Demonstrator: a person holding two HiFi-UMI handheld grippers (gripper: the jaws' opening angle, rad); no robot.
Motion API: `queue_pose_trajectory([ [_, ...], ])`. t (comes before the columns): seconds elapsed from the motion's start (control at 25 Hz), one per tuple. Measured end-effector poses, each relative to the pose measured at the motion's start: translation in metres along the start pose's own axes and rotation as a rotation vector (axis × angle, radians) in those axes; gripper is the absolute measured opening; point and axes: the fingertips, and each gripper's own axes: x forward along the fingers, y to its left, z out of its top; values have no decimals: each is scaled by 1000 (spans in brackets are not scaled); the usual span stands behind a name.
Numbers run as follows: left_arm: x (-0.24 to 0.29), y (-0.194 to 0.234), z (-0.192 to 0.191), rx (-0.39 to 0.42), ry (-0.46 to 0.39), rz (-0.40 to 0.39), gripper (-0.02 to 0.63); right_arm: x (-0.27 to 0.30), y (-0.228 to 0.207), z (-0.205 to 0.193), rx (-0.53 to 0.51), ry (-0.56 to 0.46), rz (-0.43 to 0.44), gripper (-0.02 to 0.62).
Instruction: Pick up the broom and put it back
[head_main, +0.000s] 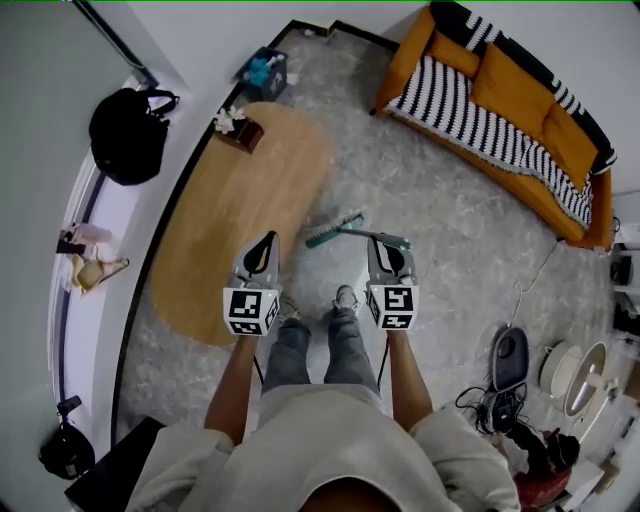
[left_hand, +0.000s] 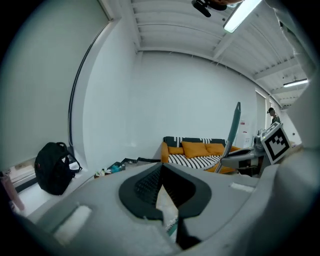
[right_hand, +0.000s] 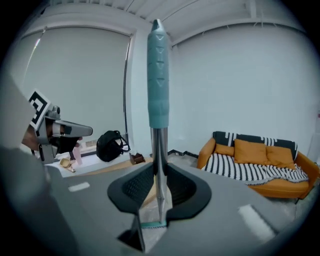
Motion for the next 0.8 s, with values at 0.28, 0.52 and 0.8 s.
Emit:
queue_pose_trajectory([
  [0.28, 18, -39, 66, 49, -59, -38, -5, -36, -71, 84, -38, -134, -66, 81],
  [0.52, 40, -87, 107, 81, -101, -49, -5, -60, -127, 123, -52, -194, -71, 81],
  [0.8, 62, -131, 119, 95, -113, -54, -3, -79, -188, 127, -36, -211, -88, 81],
])
